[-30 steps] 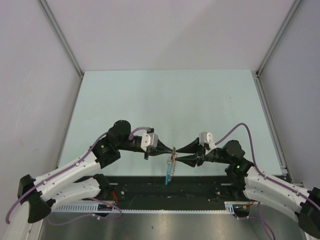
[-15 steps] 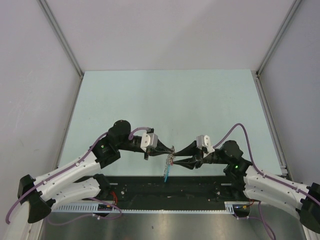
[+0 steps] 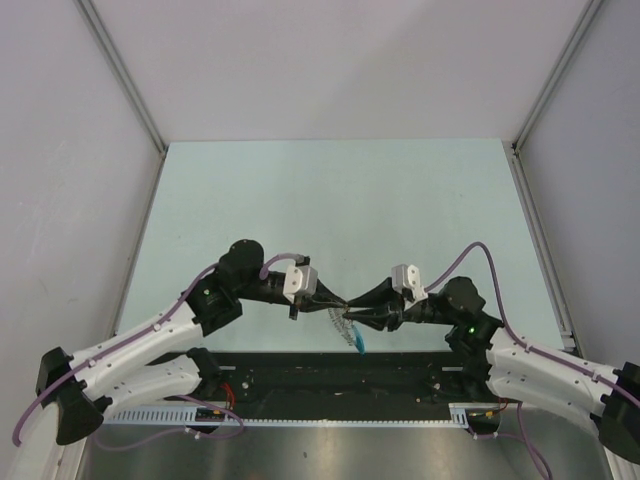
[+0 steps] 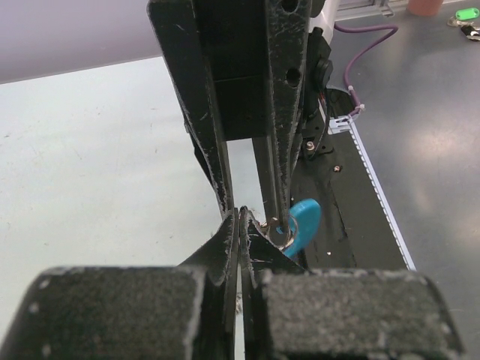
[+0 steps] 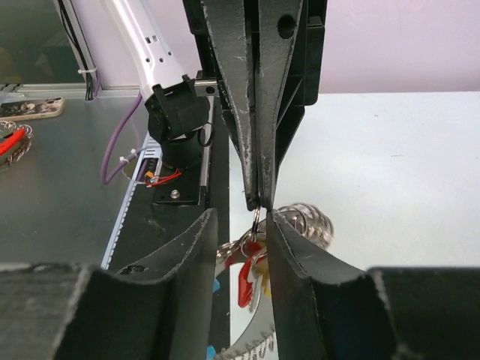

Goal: Remove the keys from the keyring
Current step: Remove the key from the keyring.

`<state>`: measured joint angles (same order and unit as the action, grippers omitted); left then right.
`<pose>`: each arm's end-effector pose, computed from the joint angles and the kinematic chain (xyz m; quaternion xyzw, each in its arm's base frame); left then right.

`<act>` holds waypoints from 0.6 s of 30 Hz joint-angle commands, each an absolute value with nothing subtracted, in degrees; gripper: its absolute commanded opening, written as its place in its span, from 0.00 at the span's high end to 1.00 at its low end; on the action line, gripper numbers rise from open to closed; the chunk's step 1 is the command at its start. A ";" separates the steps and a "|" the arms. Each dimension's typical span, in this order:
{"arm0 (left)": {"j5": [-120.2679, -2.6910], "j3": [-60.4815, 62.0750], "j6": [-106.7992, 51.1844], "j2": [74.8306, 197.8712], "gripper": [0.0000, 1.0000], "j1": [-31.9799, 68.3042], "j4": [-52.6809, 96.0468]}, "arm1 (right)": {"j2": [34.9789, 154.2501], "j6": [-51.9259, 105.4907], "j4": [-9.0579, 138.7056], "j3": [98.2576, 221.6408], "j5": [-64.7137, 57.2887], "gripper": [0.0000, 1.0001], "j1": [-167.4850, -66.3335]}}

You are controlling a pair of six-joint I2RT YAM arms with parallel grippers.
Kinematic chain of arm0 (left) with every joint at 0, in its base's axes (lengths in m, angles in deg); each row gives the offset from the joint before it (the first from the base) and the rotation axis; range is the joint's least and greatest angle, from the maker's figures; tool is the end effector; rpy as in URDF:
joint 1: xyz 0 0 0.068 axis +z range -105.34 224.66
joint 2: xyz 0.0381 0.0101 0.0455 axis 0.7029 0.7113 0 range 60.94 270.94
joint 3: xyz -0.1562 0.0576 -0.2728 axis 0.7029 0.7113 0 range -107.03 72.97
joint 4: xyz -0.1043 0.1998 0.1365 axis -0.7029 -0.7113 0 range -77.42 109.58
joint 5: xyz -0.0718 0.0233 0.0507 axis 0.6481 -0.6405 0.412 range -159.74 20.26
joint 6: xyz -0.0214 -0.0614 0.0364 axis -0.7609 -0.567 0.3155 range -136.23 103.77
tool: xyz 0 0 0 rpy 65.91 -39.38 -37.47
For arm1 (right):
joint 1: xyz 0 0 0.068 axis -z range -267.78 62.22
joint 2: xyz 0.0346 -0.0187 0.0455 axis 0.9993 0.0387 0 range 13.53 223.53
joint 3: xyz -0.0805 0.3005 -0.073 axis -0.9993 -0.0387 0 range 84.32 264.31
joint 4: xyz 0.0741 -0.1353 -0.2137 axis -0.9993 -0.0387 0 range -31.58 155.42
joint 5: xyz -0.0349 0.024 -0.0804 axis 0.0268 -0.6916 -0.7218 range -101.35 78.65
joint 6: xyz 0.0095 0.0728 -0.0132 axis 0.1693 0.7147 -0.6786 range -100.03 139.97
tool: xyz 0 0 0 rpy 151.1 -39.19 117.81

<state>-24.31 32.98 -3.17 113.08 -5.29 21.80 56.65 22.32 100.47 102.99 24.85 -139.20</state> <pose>0.0939 -0.1809 0.3463 0.5808 0.4724 -0.4682 0.4693 0.0738 0.1516 0.3020 -0.4696 0.4530 0.5077 0.5625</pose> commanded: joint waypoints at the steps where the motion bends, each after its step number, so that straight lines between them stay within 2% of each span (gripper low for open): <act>1: -22.72 29.99 -2.61 112.80 1.00 -5.00 23.45 | 58.18 23.49 104.00 105.76 22.92 0.88 -140.07; 2: -22.81 29.99 -2.69 112.80 1.00 -5.00 23.45 | 58.27 23.22 102.87 105.93 20.66 1.00 -140.25; 9: -27.01 28.32 -1.47 112.98 1.00 -4.91 20.03 | 56.34 21.46 97.33 106.11 13.44 1.00 -140.87; 10: -27.72 27.62 -0.94 113.15 0.97 -4.47 17.67 | 55.90 21.37 97.15 106.02 12.56 1.00 -140.87; 13: -28.87 24.90 1.26 113.76 0.78 -3.42 11.60 | 54.32 21.11 96.53 106.02 10.19 1.00 -140.87; 18: -26.68 22.34 2.67 115.60 0.68 -3.41 7.10 | 53.70 20.58 97.23 106.02 10.53 1.00 -140.87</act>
<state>-28.25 25.33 0.37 114.22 -3.76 11.57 54.88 21.84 94.50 103.56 12.61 -140.82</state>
